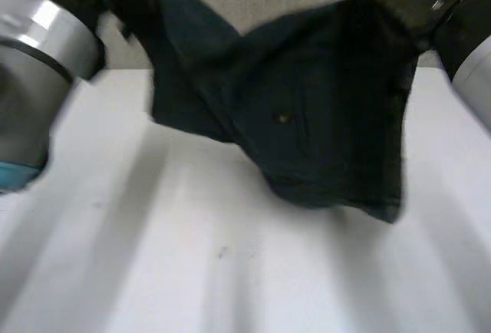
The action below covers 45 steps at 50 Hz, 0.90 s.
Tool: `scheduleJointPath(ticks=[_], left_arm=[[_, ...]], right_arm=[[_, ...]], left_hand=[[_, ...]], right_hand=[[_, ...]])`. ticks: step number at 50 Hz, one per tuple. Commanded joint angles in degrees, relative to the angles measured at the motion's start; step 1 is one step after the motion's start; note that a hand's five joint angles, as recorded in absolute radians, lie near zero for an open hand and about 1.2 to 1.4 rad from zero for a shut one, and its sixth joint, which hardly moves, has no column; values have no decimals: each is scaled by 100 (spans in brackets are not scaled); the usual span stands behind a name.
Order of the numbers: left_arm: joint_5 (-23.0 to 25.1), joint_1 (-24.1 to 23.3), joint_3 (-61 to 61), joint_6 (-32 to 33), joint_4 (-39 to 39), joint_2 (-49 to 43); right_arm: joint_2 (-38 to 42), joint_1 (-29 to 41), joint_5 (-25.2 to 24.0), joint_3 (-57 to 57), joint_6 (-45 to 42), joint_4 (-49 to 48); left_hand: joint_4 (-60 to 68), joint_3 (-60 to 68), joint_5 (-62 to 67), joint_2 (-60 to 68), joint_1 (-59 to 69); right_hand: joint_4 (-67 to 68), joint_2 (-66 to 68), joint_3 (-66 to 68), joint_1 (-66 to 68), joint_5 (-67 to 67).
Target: Fold the shorts.
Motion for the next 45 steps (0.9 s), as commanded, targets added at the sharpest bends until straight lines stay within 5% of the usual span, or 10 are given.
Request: scheduleJointPath(ticks=[1,6,15,26,31,38,40,45], left_arm=[[55,134,-57,-4,-307,1161],[55,117,-233,13,-589,987],[37,152,-137,136,-1107,-779],[-305,248,1408,1428,-1047,-2784],[-446,205,2376,1508,-143,-2969],[-736,196,1965,1490,2879,-1943],[-762,196,1658,1481,3311,-1539],[-762,178,1279,1420,2883,-1466]], right_arm=[[-33,-574,6,-556,-297,431],[256,-768,-20,-715,-323,887],[1847,-689,-20,-926,-315,1002],[3543,-671,85,-1795,-192,64],[3931,-636,313,-2709,-156,-1376],[3607,-601,437,-3001,-68,-4075],[3501,-592,437,-2869,-60,-4244],[3491,-417,428,-2658,-60,-3473]], left_hand=[[1164,1199,1463,1170,1530],[1164,1199,1463,1170,1530],[1164,1199,1463,1170,1530],[1164,1199,1463,1170,1530],[1164,1199,1463,1170,1530],[1164,1199,1463,1170,1530],[1164,1199,1463,1170,1530],[1164,1199,1463,1170,1530]], right_hand=[[1196,1339,1240,2525,1389],[1196,1339,1240,2525,1389],[1196,1339,1240,2525,1389],[1196,1339,1240,2525,1389],[1196,1339,1240,2525,1389],[1196,1339,1240,2525,1389],[1196,1339,1240,2525,1389],[1196,1339,1240,2525,1389]])
